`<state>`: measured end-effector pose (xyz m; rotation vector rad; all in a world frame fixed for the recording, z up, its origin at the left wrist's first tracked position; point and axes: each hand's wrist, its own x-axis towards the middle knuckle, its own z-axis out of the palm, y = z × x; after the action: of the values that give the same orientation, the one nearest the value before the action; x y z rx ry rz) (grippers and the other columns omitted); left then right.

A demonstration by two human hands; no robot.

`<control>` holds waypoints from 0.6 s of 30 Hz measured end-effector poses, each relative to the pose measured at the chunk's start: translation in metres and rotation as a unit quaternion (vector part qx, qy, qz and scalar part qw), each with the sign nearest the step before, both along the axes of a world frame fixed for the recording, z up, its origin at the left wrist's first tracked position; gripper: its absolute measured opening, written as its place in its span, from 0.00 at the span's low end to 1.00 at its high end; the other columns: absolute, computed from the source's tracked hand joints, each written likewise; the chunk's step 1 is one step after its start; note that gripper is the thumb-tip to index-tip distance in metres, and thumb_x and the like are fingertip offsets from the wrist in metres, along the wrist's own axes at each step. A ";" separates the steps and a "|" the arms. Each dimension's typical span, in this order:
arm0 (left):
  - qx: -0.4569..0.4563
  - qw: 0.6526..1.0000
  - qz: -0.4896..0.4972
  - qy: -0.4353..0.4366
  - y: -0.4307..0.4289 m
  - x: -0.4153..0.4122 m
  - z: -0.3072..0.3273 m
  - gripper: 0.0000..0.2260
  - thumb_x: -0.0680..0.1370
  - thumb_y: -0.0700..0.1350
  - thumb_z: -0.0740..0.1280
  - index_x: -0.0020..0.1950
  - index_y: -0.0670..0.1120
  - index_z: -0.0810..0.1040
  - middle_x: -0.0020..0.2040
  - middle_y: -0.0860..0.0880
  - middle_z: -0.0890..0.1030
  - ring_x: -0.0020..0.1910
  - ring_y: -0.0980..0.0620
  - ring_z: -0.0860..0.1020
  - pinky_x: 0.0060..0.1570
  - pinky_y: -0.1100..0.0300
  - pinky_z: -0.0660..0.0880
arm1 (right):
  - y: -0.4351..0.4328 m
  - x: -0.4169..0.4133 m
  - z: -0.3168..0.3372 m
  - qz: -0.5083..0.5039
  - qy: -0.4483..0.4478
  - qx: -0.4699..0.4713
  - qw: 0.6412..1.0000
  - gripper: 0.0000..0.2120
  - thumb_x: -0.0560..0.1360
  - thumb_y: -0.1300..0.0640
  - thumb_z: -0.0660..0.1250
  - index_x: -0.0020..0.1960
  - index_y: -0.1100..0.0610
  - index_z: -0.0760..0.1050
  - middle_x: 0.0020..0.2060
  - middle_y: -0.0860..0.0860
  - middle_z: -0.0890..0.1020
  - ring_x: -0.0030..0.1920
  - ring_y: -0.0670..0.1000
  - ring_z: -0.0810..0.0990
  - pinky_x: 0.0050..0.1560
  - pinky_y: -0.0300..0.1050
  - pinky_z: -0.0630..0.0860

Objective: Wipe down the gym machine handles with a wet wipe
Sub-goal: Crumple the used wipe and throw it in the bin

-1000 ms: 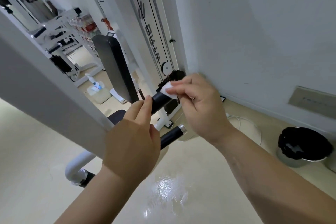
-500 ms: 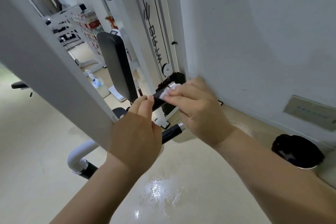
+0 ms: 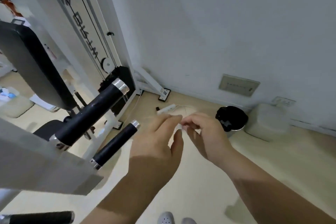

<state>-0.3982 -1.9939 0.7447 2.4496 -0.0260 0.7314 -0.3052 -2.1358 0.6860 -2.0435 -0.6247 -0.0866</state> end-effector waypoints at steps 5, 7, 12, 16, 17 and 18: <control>-0.079 0.979 -0.063 0.179 -0.033 0.042 -0.033 0.19 0.75 0.48 0.71 0.66 0.57 0.77 0.58 0.59 0.80 0.34 0.59 0.76 0.43 0.70 0.70 | -0.038 -0.001 0.005 -0.120 0.136 0.063 0.981 0.12 0.75 0.63 0.74 0.42 0.46 0.80 0.41 0.42 0.83 0.44 0.45 0.82 0.47 0.44 0.79; -0.089 0.971 -0.103 0.199 -0.047 0.057 -0.041 0.18 0.75 0.47 0.71 0.63 0.58 0.78 0.56 0.60 0.80 0.34 0.62 0.75 0.43 0.76 0.67 | -0.052 0.002 0.008 -0.152 0.143 0.074 0.975 0.10 0.75 0.61 0.73 0.43 0.46 0.79 0.41 0.44 0.85 0.46 0.45 0.84 0.47 0.42 0.80; -0.098 0.958 -0.140 0.230 -0.092 0.108 -0.050 0.16 0.74 0.47 0.72 0.59 0.61 0.78 0.52 0.64 0.79 0.37 0.59 0.78 0.44 0.70 0.72 | -0.097 0.039 0.000 -0.203 0.190 0.144 0.950 0.08 0.75 0.63 0.73 0.44 0.51 0.78 0.39 0.48 0.85 0.42 0.45 0.84 0.42 0.37 0.77; -0.143 0.952 -0.114 0.246 -0.148 0.169 -0.055 0.11 0.74 0.51 0.73 0.55 0.60 0.81 0.48 0.62 0.82 0.41 0.60 0.80 0.45 0.63 0.78 | -0.151 0.091 -0.007 -0.170 0.214 0.187 0.944 0.08 0.75 0.67 0.73 0.45 0.54 0.79 0.36 0.46 0.83 0.38 0.43 0.81 0.41 0.36 0.75; -0.161 0.951 -0.104 0.242 -0.164 0.184 -0.057 0.08 0.74 0.51 0.74 0.52 0.60 0.82 0.45 0.62 0.83 0.41 0.61 0.81 0.44 0.62 0.78 | -0.168 0.105 -0.007 -0.155 0.221 0.192 0.944 0.08 0.75 0.66 0.72 0.45 0.54 0.79 0.37 0.46 0.83 0.39 0.44 0.81 0.42 0.37 0.76; -0.188 0.948 -0.093 0.241 -0.180 0.199 -0.057 0.06 0.74 0.50 0.74 0.49 0.60 0.83 0.43 0.62 0.83 0.41 0.61 0.81 0.43 0.62 0.79 | -0.184 0.121 -0.008 -0.143 0.225 0.190 0.945 0.08 0.76 0.66 0.72 0.44 0.53 0.80 0.38 0.46 0.84 0.41 0.45 0.82 0.44 0.39 0.76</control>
<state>-0.1992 -2.1741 0.6876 2.1533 0.0653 0.0327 -0.1846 -2.3195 0.6778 -1.6824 -0.0167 0.0843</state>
